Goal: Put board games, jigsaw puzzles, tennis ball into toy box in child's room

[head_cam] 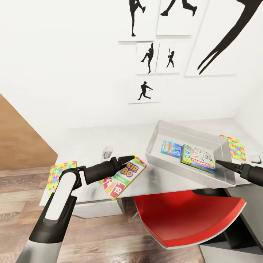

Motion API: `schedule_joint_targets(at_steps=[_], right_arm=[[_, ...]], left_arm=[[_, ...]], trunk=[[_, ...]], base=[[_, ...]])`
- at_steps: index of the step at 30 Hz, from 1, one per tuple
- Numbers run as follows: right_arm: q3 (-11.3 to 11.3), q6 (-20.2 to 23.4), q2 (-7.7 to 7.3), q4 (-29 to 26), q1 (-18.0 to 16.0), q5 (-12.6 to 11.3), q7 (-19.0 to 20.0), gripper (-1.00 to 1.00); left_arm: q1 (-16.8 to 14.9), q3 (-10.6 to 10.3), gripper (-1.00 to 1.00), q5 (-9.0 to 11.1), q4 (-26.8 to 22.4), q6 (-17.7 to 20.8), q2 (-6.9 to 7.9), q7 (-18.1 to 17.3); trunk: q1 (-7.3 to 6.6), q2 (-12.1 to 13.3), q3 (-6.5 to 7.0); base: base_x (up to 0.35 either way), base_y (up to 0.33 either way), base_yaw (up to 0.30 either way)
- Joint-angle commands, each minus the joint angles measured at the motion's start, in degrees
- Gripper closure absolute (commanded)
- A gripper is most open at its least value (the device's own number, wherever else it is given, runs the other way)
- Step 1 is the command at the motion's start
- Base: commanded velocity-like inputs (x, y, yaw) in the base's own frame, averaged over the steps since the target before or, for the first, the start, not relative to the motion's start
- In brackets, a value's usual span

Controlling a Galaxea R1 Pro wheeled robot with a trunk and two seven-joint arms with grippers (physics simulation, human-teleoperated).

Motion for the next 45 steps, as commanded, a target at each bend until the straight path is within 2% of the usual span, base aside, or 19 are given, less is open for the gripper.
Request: schedule_joint_targets(at_steps=[1,9,26,35,43,45], right_arm=[[-0.23,0.25,0.0,0.01,-0.06,0.4,0.45,-1.0],[-0.7,0.25,0.01,0.01,-0.06,0.46,0.46,-1.0],[-0.84,0.25,0.08,0.01,-0.06,0.49,0.46,-1.0],[-0.84,0.25,0.23,0.01,-0.06,0.49,0.46,-1.0],[-0.78,0.25,0.38,0.01,-0.06,0.52,0.46,-1.0],[-0.77,0.25,0.42,0.01,-0.06,0.54,0.46,-1.0]], left_arm=[[0.02,0.05,-1.0,0.6,-0.03,0.18,-0.01,0.61],[0.23,0.1,-1.0,0.57,-0.04,0.18,0.03,0.6],[0.51,0.13,-1.0,0.5,0.03,0.17,0.12,0.45],[0.57,0.17,-1.0,0.27,0.03,0.17,0.15,0.58],[0.84,1.44,-1.0,0.06,0.09,0.17,0.31,0.63],[1.04,2.3,-1.0,0.06,0.11,0.19,0.34,0.54]], trunk=[[0.03,-0.1,-0.09],[0.03,-0.1,-0.09],[0.03,-0.1,-0.09],[0.03,-0.1,-0.09],[0.03,-0.1,-0.09],[0.03,-0.1,-0.09]], base=[[0.0,0.035,0.0],[0.0,0.124,0.0],[0.0,0.243,0.0],[0.0,0.098,0.0],[0.0,0.03,0.0],[0.0,0.014,0.0]])
